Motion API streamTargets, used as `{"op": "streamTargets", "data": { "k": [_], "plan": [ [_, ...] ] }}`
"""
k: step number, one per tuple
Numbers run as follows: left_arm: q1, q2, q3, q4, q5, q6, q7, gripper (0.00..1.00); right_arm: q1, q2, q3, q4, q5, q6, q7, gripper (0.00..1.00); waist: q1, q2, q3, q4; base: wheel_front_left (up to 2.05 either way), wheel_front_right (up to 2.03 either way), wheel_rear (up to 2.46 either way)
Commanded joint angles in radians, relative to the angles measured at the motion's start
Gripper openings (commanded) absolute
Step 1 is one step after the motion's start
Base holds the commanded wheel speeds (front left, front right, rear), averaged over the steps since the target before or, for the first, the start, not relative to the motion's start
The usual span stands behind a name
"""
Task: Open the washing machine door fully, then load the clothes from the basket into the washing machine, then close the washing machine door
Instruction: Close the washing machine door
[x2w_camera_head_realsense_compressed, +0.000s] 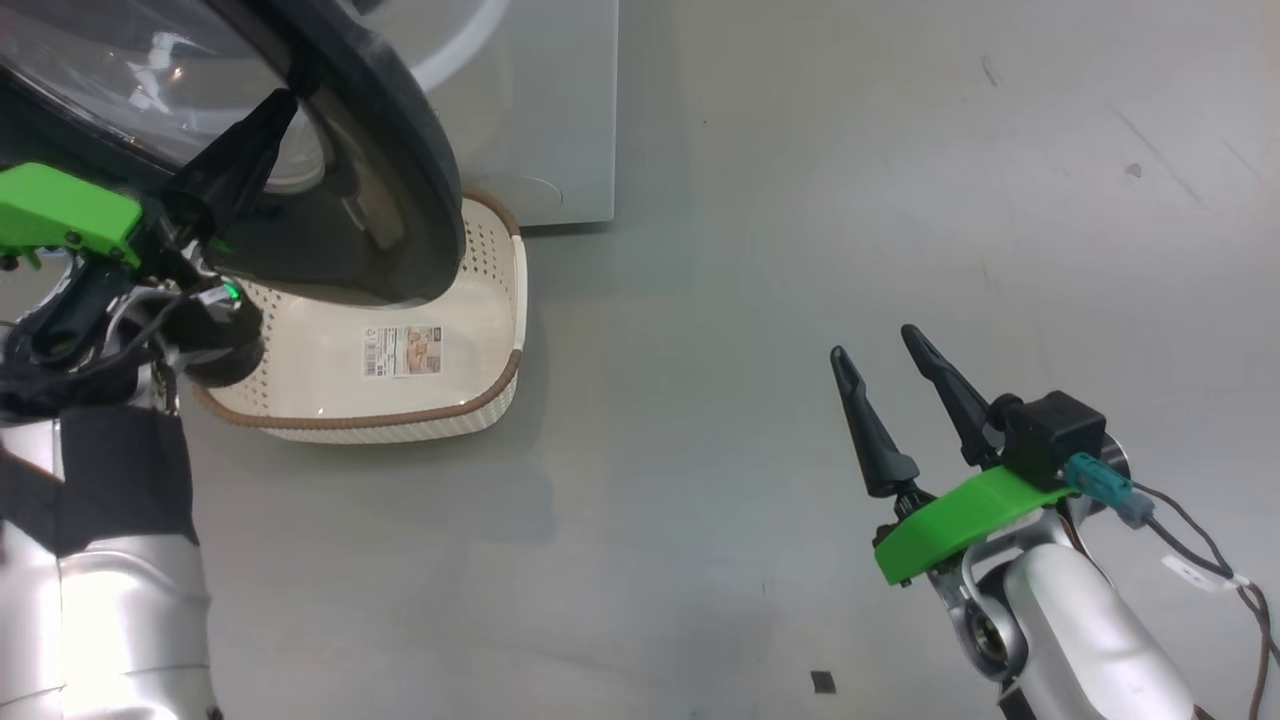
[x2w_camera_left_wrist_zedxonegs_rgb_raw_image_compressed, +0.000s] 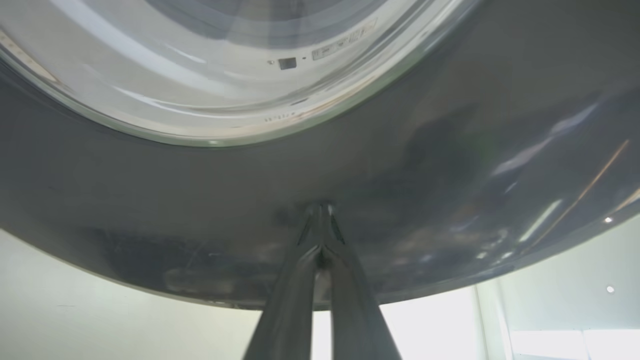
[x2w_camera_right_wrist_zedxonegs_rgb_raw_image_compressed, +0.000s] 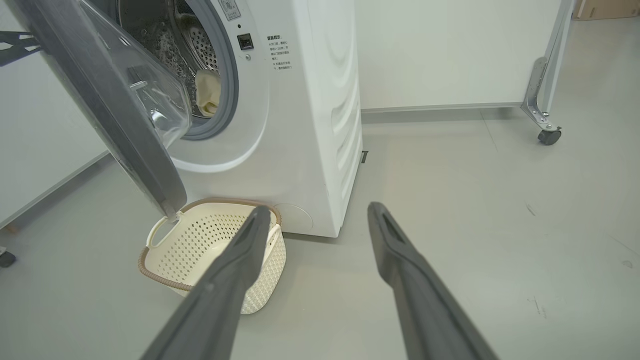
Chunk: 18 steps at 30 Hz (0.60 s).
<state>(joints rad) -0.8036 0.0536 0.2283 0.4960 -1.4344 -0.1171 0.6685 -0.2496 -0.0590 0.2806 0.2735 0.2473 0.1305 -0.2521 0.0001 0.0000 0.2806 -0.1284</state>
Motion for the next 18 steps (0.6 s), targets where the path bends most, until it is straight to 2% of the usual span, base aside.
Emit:
{"op": "streamTargets", "data": {
  "k": [1,8,18],
  "plan": [
    [-0.04,0.025,0.013,-0.03,0.009,-0.009,-0.002,0.0,-0.015,0.009,0.012,-0.036,0.01,0.0,-0.01,1.0,-0.0001,0.0,-0.001,-0.002,0.0,0.0,0.0],
    [-0.005,0.03,0.0,-0.048,0.001,-0.013,-0.021,0.0,-0.004,0.009,-0.008,-0.042,0.012,0.0,-0.01,1.0,-0.0001,0.0,-0.011,0.003,0.0,0.0,0.0],
    [0.269,0.072,-0.08,-0.309,0.04,-0.013,-0.068,0.0,0.034,0.009,-0.037,-0.031,0.002,0.0,-0.01,1.0,-0.0001,0.0,-0.101,0.049,0.0,0.0,0.0]
  ]
}}
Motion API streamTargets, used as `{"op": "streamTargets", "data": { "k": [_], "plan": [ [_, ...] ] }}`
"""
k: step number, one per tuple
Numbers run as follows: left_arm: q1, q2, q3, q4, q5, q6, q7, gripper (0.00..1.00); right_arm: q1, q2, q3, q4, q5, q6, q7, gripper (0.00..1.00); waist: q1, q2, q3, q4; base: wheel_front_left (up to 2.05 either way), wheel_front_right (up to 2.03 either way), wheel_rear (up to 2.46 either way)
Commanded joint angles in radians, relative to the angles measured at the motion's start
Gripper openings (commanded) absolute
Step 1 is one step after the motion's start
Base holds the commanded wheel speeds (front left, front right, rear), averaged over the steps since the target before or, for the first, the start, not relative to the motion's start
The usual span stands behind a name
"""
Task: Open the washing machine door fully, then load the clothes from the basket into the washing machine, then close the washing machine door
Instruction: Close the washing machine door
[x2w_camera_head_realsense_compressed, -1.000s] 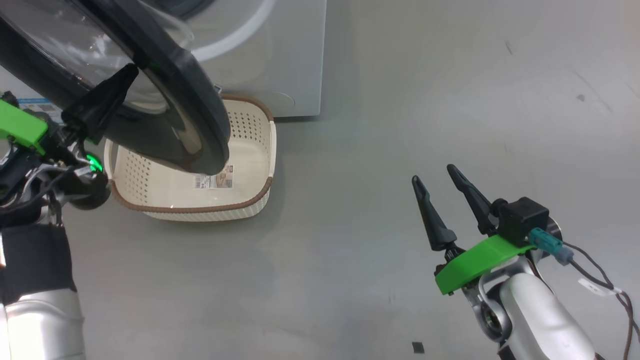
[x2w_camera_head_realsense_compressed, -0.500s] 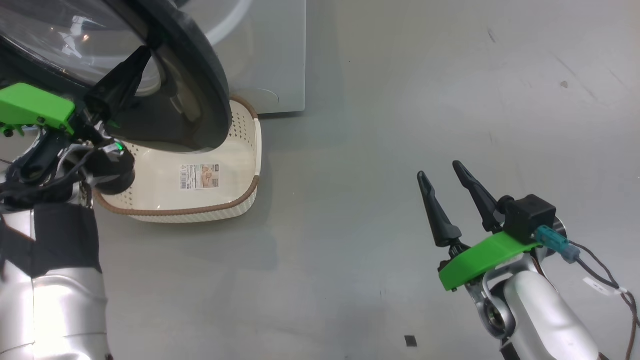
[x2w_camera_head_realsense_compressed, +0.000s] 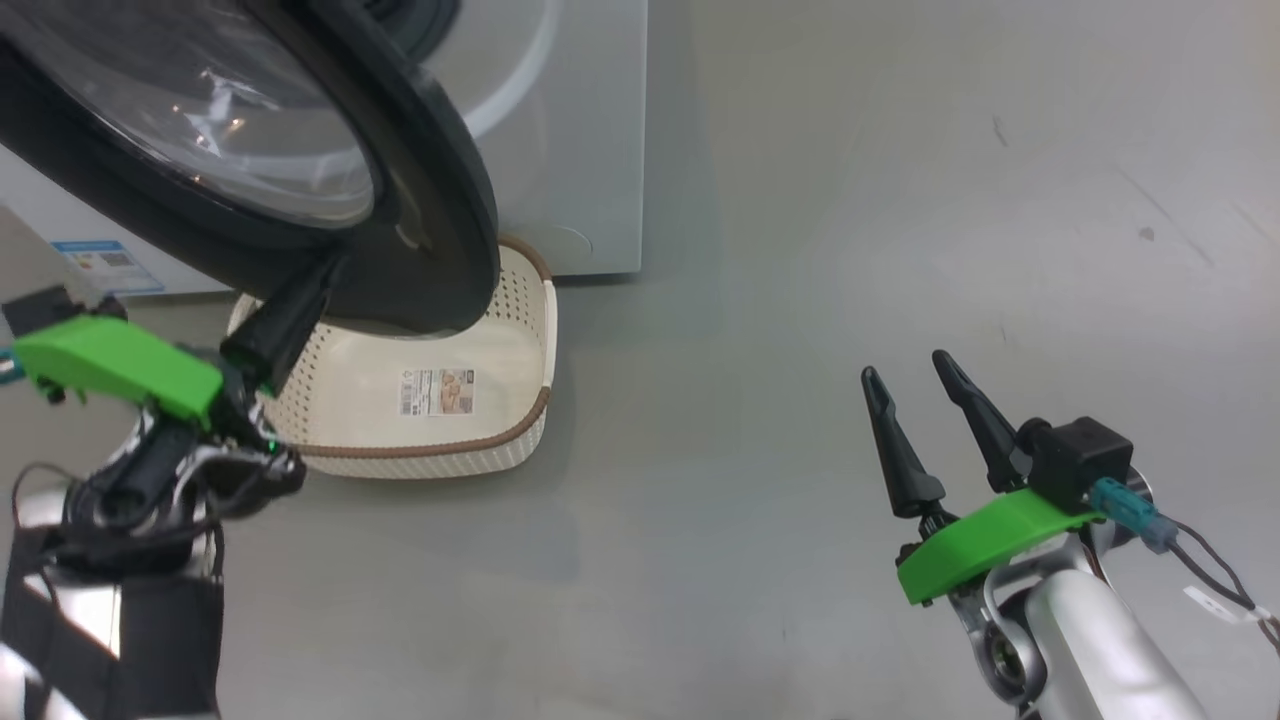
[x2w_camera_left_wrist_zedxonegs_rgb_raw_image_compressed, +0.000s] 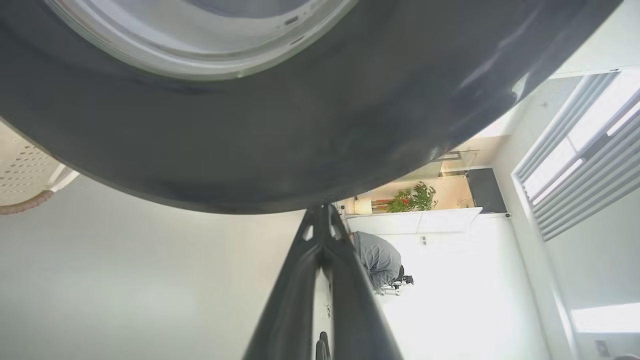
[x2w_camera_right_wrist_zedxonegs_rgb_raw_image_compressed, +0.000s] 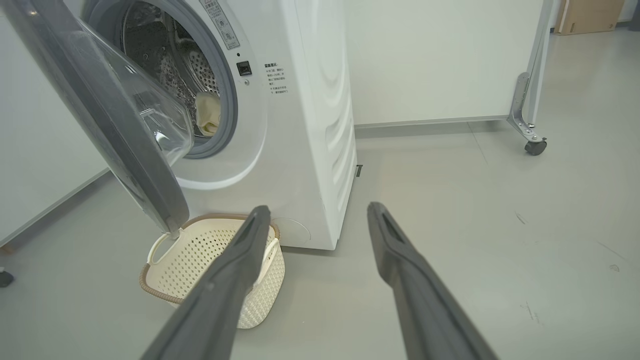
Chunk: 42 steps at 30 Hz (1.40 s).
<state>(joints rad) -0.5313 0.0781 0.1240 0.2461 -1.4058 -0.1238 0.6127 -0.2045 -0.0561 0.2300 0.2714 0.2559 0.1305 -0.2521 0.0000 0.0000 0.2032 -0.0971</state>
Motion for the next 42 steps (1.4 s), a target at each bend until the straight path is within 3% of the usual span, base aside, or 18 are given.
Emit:
{"op": "streamTargets", "data": {
  "k": [1,6,12,18,21,24,29,35,36,39,42],
  "plan": [
    [0.028,0.056,0.013,-0.095,0.023,-0.007,-0.031,0.0,-0.007,0.006,0.013,-0.03,-0.012,0.0,-0.01,1.0,0.0,0.0,-0.034,0.023,0.0,0.0,0.0],
    [0.192,0.089,-0.043,-0.252,0.072,-0.007,-0.181,0.0,0.023,0.005,-0.003,-0.045,-0.035,0.0,-0.01,1.0,0.0,0.0,-0.086,0.048,0.0,0.0,0.0],
    [0.34,0.198,-0.171,-0.366,0.214,-0.007,-0.448,0.0,0.06,-0.006,-0.026,-0.076,-0.045,0.0,-0.01,1.0,0.0,0.0,-0.133,0.079,0.0,0.0,0.0],
    [0.416,0.325,-0.352,-0.333,0.375,-0.007,-0.777,0.0,0.087,-0.012,-0.031,-0.089,-0.052,0.0,-0.01,1.0,0.0,0.0,-0.165,0.111,0.0,0.0,0.0],
    [0.428,0.357,-0.406,-0.266,0.441,-0.007,-0.86,0.0,0.094,-0.011,-0.027,-0.089,-0.052,0.0,-0.01,1.0,0.0,0.0,-0.176,0.123,0.0,0.0,0.0],
    [0.43,0.354,-0.408,-0.227,0.498,-0.007,-0.872,0.0,0.1,-0.01,-0.027,-0.089,-0.052,0.0,-0.01,1.0,0.0,0.0,-0.182,0.132,0.0,0.0,0.0],
    [0.451,0.276,-0.282,-0.177,0.749,-0.007,-0.874,0.0,0.107,-0.008,-0.03,-0.088,-0.05,0.0,-0.01,1.0,0.0,0.0,-0.185,0.147,0.0,0.0,0.0],
    [0.488,0.191,-0.202,-0.177,0.966,-0.007,-0.874,0.0,0.112,-0.005,-0.029,-0.078,-0.044,0.0,-0.01,1.0,0.0,0.0,-0.195,0.154,0.0,0.0,0.0],
    [0.495,0.183,-0.199,-0.176,0.986,-0.007,-0.874,0.07,0.113,-0.004,-0.027,-0.076,-0.043,0.0,-0.01,1.0,0.0,0.0,-0.198,0.154,0.0,0.0,0.0],
    [0.511,0.168,-0.2,-0.171,1.027,-0.007,-0.874,1.0,0.116,-0.003,-0.025,-0.071,-0.041,0.0,-0.01,1.0,0.0,0.0,-0.204,0.153,0.0,0.0,0.0],
    [0.519,0.164,-0.214,-0.168,1.034,-0.007,-0.874,1.0,0.118,-0.002,-0.022,-0.066,-0.038,0.0,-0.01,1.0,0.0,0.0,-0.209,0.153,0.0,0.0,0.0]
  ]
}}
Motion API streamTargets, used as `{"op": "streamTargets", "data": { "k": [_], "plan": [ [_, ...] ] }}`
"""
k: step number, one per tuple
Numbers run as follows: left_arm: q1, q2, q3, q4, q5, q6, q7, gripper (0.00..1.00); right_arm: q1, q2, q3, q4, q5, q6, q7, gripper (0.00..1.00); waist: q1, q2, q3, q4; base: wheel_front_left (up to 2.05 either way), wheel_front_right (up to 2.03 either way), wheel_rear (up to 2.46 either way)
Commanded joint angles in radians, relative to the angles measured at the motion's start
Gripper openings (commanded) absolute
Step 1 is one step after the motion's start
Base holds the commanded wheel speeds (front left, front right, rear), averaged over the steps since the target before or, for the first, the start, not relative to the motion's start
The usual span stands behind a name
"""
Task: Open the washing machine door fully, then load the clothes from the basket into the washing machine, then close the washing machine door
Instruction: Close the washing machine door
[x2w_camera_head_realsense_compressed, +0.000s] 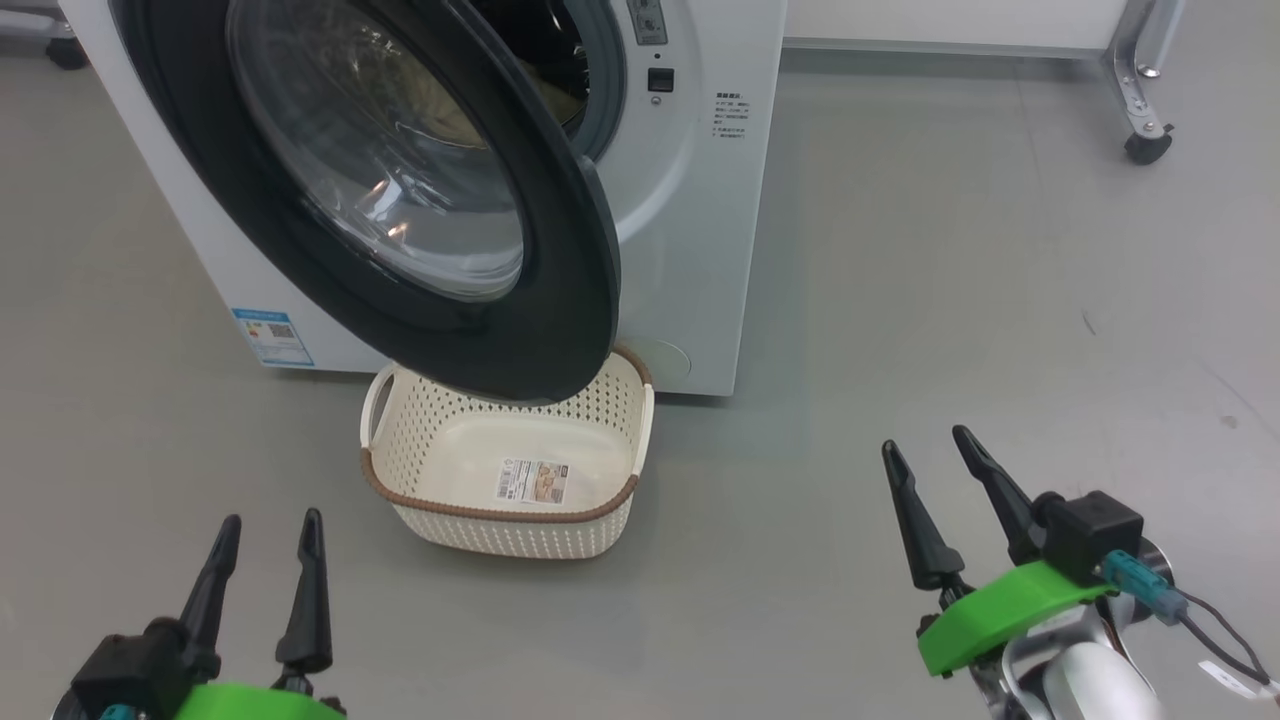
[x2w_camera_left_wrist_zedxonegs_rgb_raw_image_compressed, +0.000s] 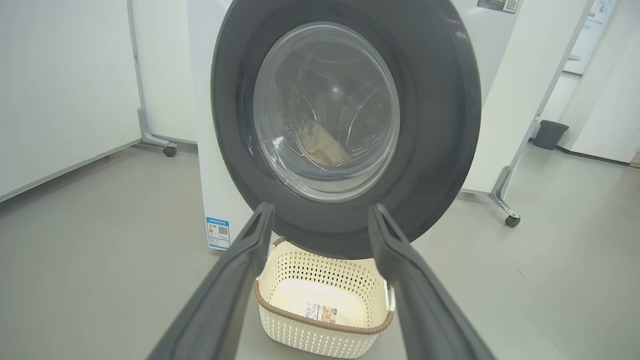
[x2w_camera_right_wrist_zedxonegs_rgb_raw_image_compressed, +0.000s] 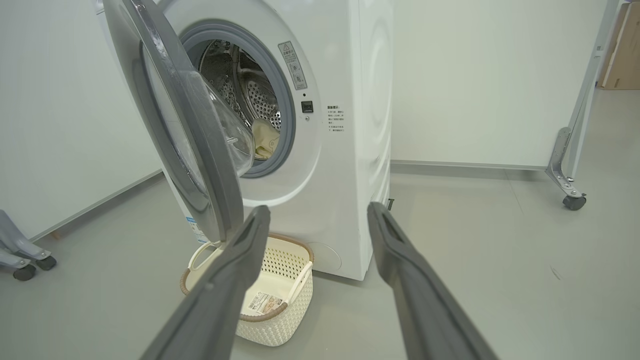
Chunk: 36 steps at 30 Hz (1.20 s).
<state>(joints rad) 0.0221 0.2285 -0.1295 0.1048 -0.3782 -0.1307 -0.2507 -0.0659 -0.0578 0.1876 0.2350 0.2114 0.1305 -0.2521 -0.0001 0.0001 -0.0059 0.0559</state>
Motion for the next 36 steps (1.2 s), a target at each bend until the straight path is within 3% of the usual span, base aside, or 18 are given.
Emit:
{"op": "streamTargets", "data": {
  "k": [1,14,36],
  "plan": [
    [-0.033,0.014,0.034,-0.025,0.007,0.0,-0.011,1.0,-0.02,0.0,0.02,-0.027,0.007,0.0,-0.01,1.0,0.0001,-0.0001,-0.001,0.0,0.0,0.0,0.0],
    [-0.033,0.026,-0.029,0.006,0.002,0.0,-0.011,1.0,-0.022,0.003,0.021,-0.009,0.012,0.0,-0.01,1.0,0.0001,-0.0001,-0.01,-0.008,0.0,0.0,0.0],
    [-0.048,0.024,-0.036,0.03,-0.012,0.0,-0.011,1.0,-0.023,0.005,0.011,-0.01,0.01,0.0,-0.01,1.0,0.0001,-0.0001,0.003,-0.012,0.0,0.0,0.0]
  ]
}}
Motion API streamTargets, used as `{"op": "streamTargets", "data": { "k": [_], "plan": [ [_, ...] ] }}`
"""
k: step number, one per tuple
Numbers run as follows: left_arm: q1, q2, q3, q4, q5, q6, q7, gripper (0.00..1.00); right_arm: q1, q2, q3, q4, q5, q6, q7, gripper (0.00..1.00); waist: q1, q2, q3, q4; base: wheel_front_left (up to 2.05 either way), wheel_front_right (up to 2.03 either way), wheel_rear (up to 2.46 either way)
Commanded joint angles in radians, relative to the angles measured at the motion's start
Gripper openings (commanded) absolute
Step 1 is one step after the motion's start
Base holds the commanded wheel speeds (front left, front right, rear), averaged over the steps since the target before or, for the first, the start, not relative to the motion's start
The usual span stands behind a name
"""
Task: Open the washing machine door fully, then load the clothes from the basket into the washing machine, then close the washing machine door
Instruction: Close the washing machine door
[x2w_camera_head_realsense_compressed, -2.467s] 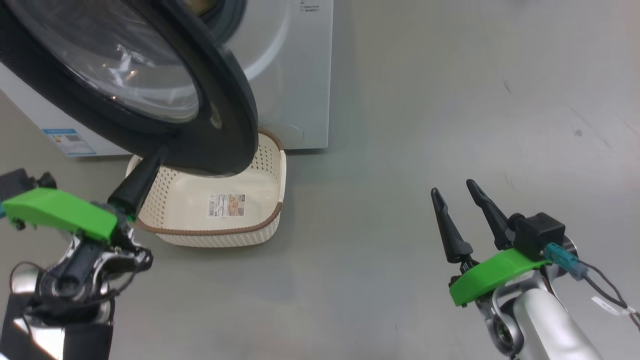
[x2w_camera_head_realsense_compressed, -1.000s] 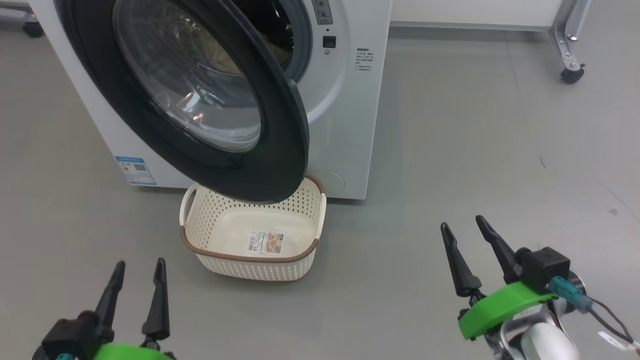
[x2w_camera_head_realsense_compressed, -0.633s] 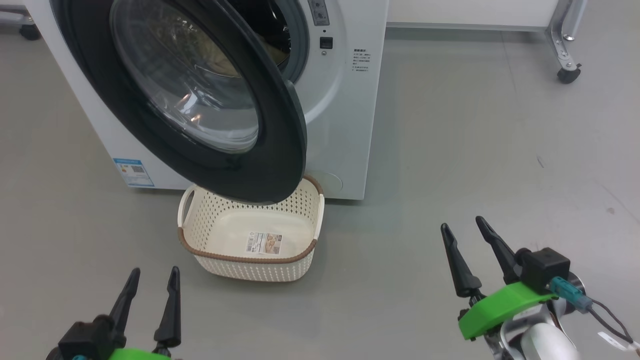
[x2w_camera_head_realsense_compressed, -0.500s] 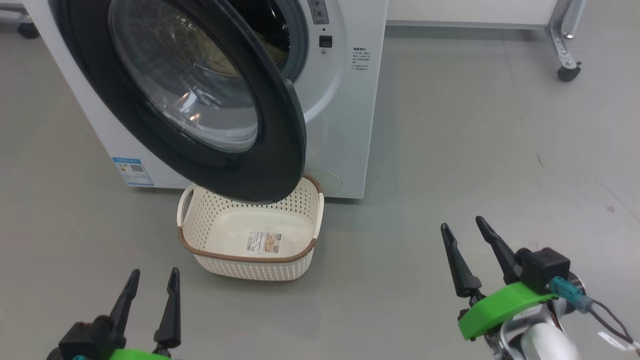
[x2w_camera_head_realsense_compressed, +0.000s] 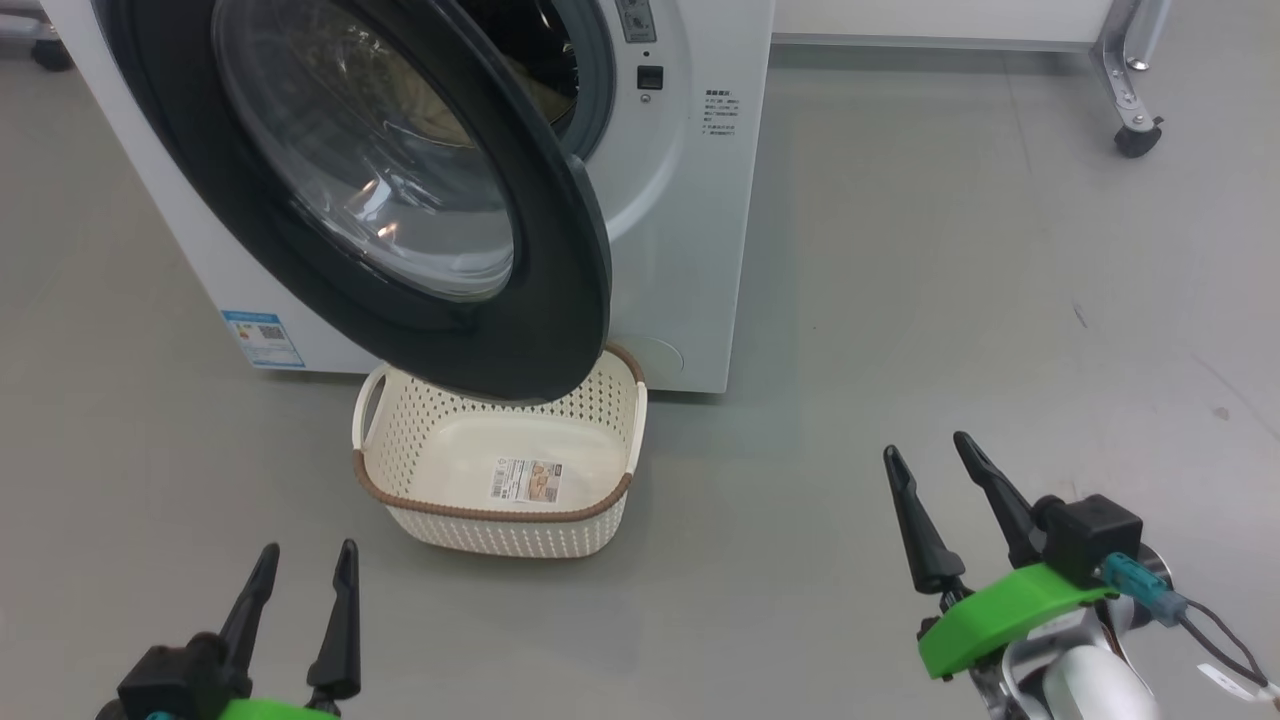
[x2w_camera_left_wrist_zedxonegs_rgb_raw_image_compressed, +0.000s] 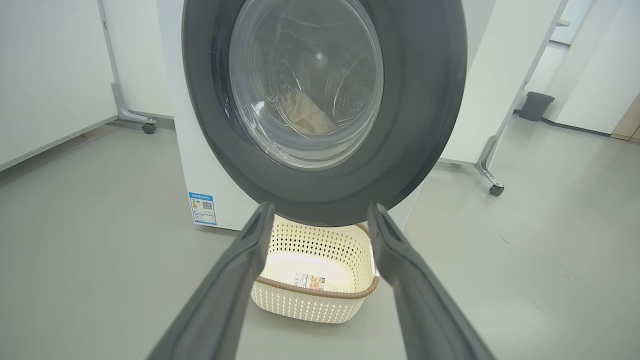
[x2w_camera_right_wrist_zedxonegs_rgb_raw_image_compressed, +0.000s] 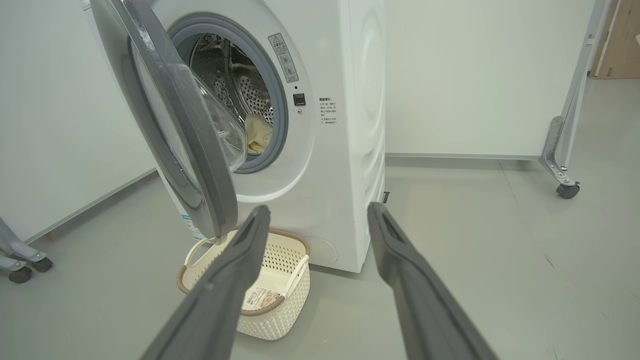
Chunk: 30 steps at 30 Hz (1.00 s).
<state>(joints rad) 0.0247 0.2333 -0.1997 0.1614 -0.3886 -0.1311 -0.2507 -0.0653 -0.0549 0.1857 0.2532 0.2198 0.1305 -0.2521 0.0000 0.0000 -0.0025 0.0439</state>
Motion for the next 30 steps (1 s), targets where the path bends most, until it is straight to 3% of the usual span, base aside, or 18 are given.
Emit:
{"op": "streamTargets", "data": {
  "k": [1,19,20,21,23,24,30],
  "plan": [
    [-0.051,0.019,0.034,-0.026,-0.002,0.0,-0.011,1.0,-0.023,0.003,0.013,-0.028,0.002,0.0,-0.01,1.0,0.0,0.0,-0.001,0.0,0.0,0.0,0.0],
    [-0.055,0.019,0.024,-0.017,-0.006,0.0,-0.011,1.0,-0.024,0.004,0.01,-0.027,0.002,0.0,-0.01,1.0,0.0,0.0,-0.001,0.002,0.0,0.0,0.0],
    [-0.055,0.019,0.023,-0.017,-0.006,0.0,-0.011,1.0,-0.024,0.004,0.012,-0.024,0.004,0.0,-0.01,0.96,0.0,0.0,0.0,0.003,0.0,0.0,0.0],
    [-0.056,0.019,0.021,-0.017,-0.006,0.0,-0.011,1.0,-0.025,0.004,0.012,-0.022,0.005,0.0,-0.01,0.73,0.0,0.0,0.001,0.004,0.0,0.0,0.0],
    [-0.059,0.018,0.019,-0.016,-0.008,0.0,-0.011,1.0,-0.025,0.004,0.006,-0.022,0.006,0.0,-0.01,0.18,0.0,0.0,0.004,0.007,0.0,0.0,0.0],
    [-0.06,0.018,0.018,-0.015,-0.008,0.0,-0.011,1.0,-0.025,0.004,0.002,-0.021,0.009,0.0,-0.01,0.0,0.0,0.0,0.006,0.009,0.0,0.0,0.0],
    [-0.085,0.015,0.002,-0.017,-0.01,0.0,-0.011,1.0,-0.061,0.004,-0.03,-0.031,0.038,0.0,-0.01,0.0,0.0,0.0,0.041,0.028,0.0,0.0,0.0]
  ]
}}
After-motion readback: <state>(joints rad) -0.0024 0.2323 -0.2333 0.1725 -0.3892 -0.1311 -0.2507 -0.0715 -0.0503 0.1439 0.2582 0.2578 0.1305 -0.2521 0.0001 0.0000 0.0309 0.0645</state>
